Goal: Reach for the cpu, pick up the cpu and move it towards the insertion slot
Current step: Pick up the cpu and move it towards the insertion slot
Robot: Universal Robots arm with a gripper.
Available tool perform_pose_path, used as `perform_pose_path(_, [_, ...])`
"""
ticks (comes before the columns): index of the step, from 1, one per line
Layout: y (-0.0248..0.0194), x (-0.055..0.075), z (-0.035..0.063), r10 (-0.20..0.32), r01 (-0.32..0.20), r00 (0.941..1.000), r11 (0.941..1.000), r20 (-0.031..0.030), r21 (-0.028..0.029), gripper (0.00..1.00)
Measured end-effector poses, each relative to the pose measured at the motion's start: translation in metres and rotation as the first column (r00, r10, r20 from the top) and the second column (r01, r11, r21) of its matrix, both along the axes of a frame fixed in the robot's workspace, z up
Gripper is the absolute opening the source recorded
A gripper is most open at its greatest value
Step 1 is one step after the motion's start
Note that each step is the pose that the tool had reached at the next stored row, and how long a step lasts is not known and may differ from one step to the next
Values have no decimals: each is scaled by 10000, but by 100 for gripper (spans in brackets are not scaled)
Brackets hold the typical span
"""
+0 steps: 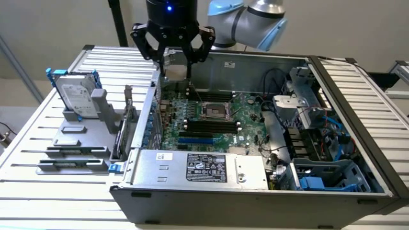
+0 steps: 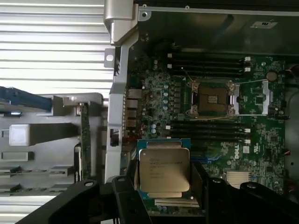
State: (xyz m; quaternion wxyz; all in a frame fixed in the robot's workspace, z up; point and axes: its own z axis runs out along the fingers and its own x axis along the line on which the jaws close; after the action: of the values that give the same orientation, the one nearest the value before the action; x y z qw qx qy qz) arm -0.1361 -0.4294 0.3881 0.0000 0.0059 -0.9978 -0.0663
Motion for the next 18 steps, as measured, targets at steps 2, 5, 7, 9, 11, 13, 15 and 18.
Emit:
perform_pose_path(2, [20,79,-2,0,0,10000,10000,-5,0,55])
perform_pose_path(5, [89,159,-8,-1,1,10000,10000,-6,-3,55])
perform_pose_path(7, [138,213,-14,0,0,10000,10000,-6,-5,55])
perform_pose_path(9, [187,274,-23,0,0,10000,10000,-5,-4,55])
perform_pose_path(11, [233,333,-32,0,0,10000,10000,-5,-3,55])
perform_pose_path(13, [280,392,-40,0,0,10000,10000,-6,-5,55])
perform_pose_path(15, [326,451,-50,-1,1,10000,10000,-7,-6,55])
perform_pose_path(18, [396,540,-64,1,-1,10000,10000,-8,-9,55])
